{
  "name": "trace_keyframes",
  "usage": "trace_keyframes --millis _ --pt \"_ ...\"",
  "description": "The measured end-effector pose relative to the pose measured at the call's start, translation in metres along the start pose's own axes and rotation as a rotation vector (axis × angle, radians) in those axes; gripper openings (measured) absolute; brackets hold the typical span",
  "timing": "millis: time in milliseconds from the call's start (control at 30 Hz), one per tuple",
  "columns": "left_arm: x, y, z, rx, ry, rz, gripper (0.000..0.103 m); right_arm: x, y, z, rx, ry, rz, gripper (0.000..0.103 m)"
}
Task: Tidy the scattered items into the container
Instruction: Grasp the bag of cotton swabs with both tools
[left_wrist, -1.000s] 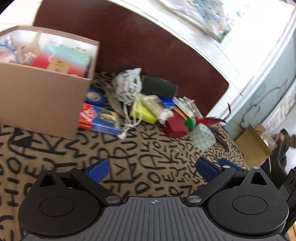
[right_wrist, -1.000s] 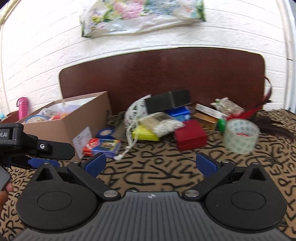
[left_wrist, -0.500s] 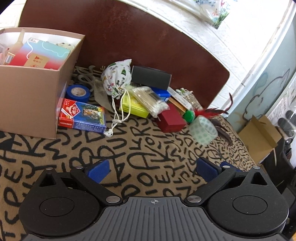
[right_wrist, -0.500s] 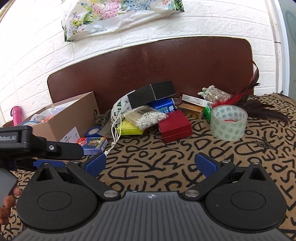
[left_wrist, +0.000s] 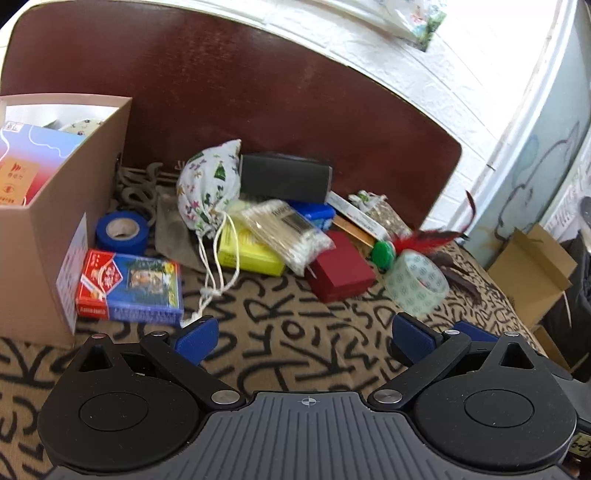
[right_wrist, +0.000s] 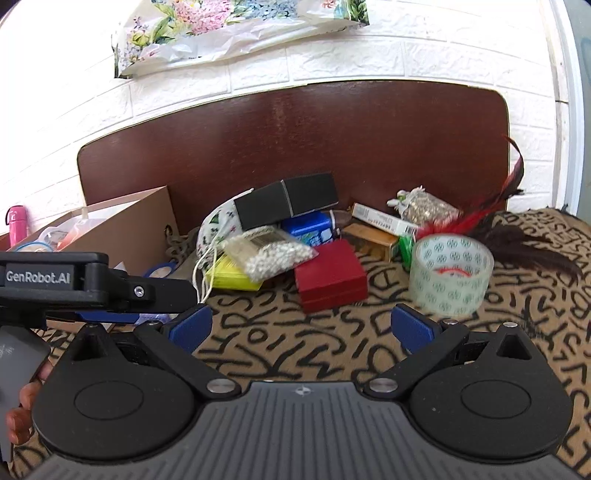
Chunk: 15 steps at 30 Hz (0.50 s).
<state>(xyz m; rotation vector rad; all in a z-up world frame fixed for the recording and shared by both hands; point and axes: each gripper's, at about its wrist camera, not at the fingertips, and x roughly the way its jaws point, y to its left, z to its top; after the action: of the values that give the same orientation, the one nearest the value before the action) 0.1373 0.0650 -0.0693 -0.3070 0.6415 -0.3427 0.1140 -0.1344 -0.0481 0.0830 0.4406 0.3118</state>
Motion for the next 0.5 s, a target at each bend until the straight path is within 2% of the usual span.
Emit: trace_keyframes --millis 133,333,500 --pt "0.01 0.0 0.006 0.02 -0.009 0.023 0.103 0.013 -0.003 0.01 -0.021 -0.01 0.008 0.103" --pt "0.028 0.005 0.015 0.039 -0.01 0.045 0.103 0.035 -0.007 0.018 -0.117 -0.035 0.019 0.103" --pt "0.046 0.005 0.026 0.074 -0.02 0.052 0.103 0.058 -0.016 0.02 -0.147 -0.02 0.038 0.103"
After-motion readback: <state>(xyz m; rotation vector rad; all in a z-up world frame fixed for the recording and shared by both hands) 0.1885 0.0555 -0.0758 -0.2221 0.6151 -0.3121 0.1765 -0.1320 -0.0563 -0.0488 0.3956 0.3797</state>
